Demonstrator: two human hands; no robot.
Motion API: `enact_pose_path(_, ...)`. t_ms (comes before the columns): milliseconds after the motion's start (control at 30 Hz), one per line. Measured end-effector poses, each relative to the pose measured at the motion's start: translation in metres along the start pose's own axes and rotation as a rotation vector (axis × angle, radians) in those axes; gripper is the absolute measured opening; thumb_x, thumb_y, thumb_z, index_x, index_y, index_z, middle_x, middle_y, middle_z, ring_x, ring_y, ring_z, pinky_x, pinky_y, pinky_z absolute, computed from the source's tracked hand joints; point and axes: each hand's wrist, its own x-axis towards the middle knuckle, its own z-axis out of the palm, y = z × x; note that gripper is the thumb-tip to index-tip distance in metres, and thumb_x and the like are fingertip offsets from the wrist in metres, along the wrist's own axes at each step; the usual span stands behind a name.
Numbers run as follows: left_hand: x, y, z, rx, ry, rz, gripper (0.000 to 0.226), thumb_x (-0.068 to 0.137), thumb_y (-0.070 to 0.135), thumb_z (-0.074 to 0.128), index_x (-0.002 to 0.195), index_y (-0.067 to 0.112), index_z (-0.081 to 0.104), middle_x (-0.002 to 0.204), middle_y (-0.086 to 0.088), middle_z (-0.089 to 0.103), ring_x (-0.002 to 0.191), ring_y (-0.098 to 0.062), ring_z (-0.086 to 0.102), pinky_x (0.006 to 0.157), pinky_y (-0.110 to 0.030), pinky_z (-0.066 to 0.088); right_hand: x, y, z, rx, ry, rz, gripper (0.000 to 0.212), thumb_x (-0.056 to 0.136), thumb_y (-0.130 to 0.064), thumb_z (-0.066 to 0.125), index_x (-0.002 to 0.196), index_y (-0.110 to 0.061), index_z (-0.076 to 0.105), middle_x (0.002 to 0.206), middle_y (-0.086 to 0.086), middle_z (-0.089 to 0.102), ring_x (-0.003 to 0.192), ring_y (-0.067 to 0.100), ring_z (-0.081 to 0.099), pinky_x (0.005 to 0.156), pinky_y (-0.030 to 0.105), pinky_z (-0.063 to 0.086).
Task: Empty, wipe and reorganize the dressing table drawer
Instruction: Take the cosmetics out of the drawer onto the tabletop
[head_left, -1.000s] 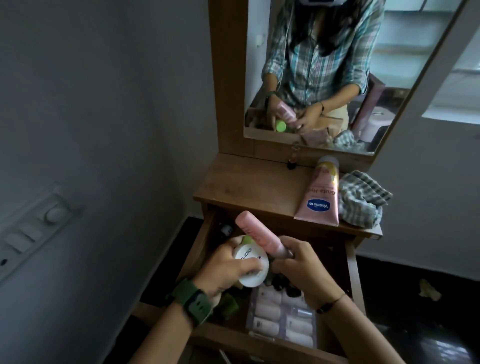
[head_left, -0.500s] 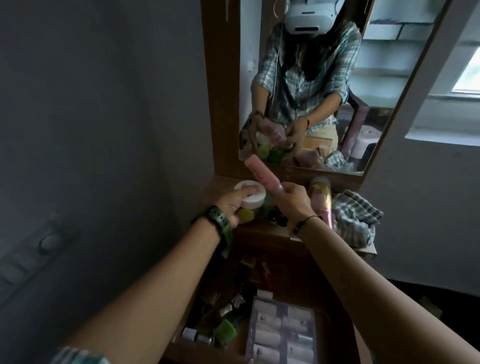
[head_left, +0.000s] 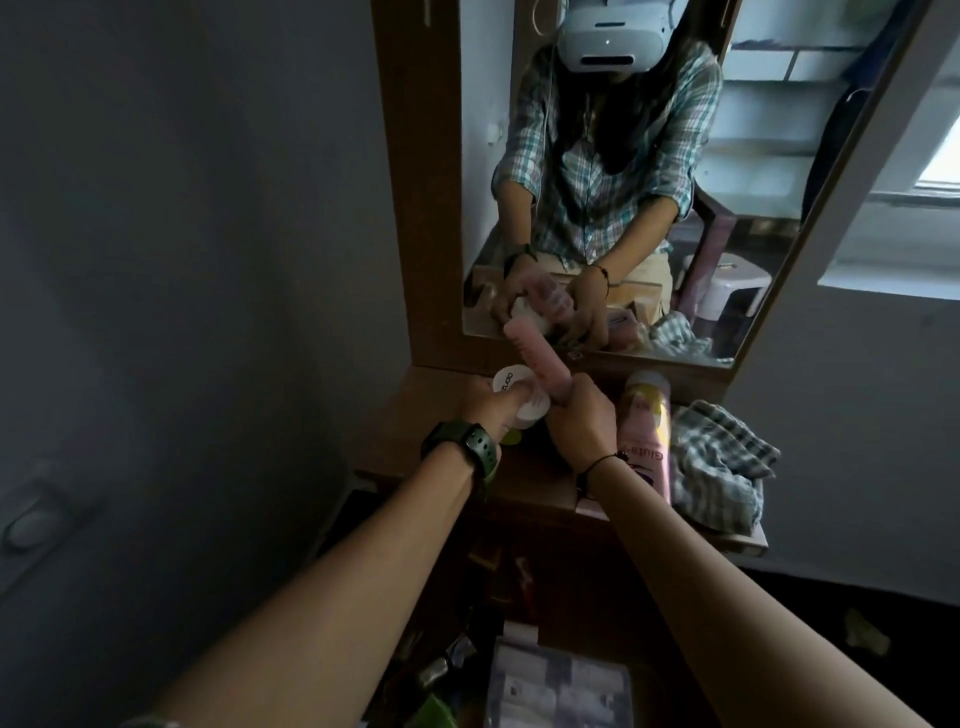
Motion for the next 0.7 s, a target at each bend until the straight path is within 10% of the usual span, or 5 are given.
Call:
enact_pose_path(500, 0.019, -0.008, -0.019, -0.285, -0.031, -0.018, 0.034, 0.090, 0.032, 0.056, 0.105, 0.002, 0.062, 0.120, -0.017, 0.061, 0.105, -0.029, 0.060, 0.094, -0.044, 0.048, -0.010, 0.001, -0.007, -0.088, 0.193, -0.303, 0.039, 0.091, -0.007, 0.045, 0.130, -0.004, 0.042, 0.122, 0.018, 0.053, 0.110, 0.032, 0.046, 0.087, 0.035, 0.035)
enact_pose_path(700, 0.027, -0.002, -0.048, -0.282, 0.205, -0.121, 0.036, 0.095, 0.033, 0.047, 0.118, 0.007, 0.054, 0.083, -0.004, 0.054, 0.063, -0.015, 0.046, 0.054, -0.026, 0.039, -0.043, -0.001, -0.010, -0.100, 0.097, -0.508, 0.062, 0.092, -0.021, 0.050, 0.145, -0.008, 0.021, 0.114, 0.017, 0.060, 0.089, 0.027, 0.059, 0.067, 0.029, 0.037)
